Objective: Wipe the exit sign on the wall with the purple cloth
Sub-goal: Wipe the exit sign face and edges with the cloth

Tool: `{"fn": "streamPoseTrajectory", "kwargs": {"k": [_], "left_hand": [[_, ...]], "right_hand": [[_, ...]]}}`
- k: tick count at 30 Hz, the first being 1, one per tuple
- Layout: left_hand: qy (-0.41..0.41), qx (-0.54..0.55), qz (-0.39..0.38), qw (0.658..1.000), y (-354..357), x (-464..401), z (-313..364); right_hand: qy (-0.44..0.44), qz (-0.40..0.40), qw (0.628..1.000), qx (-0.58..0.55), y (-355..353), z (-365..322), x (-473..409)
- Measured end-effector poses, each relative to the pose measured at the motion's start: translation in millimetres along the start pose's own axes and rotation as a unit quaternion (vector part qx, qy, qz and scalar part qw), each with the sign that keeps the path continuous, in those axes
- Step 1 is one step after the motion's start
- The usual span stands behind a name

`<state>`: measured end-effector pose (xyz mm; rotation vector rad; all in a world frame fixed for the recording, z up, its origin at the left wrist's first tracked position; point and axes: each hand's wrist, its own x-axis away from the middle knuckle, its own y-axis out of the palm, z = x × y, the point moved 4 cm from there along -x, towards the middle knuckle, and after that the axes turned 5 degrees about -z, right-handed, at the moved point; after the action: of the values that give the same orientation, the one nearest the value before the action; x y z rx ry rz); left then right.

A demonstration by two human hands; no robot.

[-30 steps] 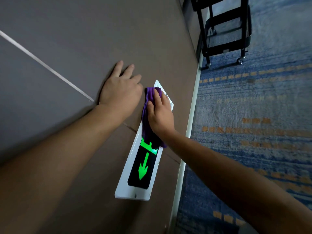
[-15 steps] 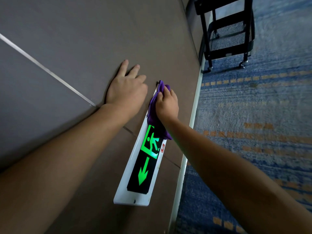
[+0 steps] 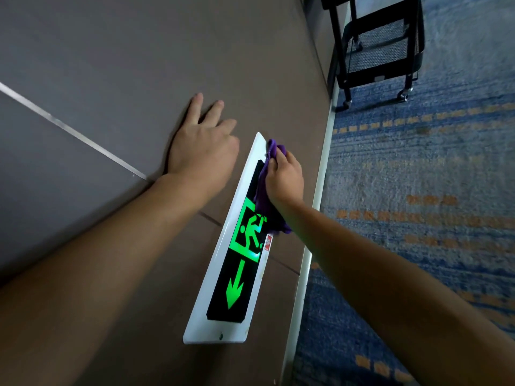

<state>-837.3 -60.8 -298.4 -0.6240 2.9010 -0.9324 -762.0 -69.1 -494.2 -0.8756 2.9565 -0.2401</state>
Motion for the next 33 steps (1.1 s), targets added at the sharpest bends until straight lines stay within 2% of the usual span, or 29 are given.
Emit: {"fn": "streamPoseTrajectory", "kwargs": {"k": [9,15,20,24,26,28,30,33], "left_hand": [[0.002,-0.030,0.010,1.000,5,-2,1],[0.010,-0.033,-0.002,0.999,4,-2,1],[0.009,-0.037,-0.007,0.999,3,-1,4],[0.006,-0.038,-0.003,0.999,1,-1,4],[0.005,-0.034,-0.006,0.999,2,-2,3],[0.009,-0.025,-0.014,1.000,2,-4,5],[0.012,-0.028,-0.020,0.999,4,-6,10],[0.005,-0.034,-0.021,0.999,7,-7,9]], "right_hand": [[0.091,0.003,0.996,0.000,11,34,14],[0.050,0.036,0.998,-0.018,14,23,26],[-0.069,0.077,0.995,-0.001,9,-16,23],[-0.109,0.095,0.988,0.043,7,-33,13],[-0.112,0.094,0.989,0.033,7,-29,10],[-0.075,0.089,0.993,0.026,4,-15,1],[-0.047,0.079,0.994,0.054,-1,-3,-5],[-0.054,0.064,0.993,0.084,-1,0,-9]]}}
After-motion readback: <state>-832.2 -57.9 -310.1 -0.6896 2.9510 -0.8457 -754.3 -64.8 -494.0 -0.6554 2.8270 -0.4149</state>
